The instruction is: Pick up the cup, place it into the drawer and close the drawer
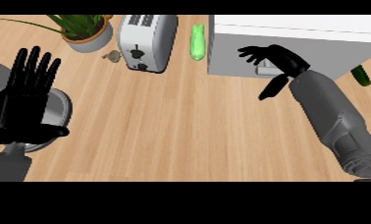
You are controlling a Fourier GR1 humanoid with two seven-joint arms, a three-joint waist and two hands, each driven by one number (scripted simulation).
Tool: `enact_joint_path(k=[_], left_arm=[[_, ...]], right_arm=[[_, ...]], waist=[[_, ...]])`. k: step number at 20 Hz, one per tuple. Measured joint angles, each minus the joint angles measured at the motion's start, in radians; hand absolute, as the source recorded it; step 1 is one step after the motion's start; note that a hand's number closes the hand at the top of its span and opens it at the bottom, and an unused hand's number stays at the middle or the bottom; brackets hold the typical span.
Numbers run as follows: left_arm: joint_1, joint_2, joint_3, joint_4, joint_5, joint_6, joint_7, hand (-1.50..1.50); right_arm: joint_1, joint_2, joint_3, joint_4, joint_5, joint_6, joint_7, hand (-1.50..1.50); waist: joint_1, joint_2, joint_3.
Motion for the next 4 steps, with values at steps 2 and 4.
enact_joint_path(k=[2,4], left_arm=[[-0.011,0.000,0.001,-0.001,-0.003,0.008,0.007,-1.50],[-0.016,0.003,0.007,0.009,-0.011,0.000,-0.003,-1.50]], right_arm=[[-0.009,-0.001,-0.001,0.017,0.003,0.008,-0.005,-1.50],[-0.015,-0.003,-0.005,0.030,0.002,0.013,-0.014,-1.50]], waist=[[0.000,-0.001,0.000],[0.000,-0.001,-0.002]])
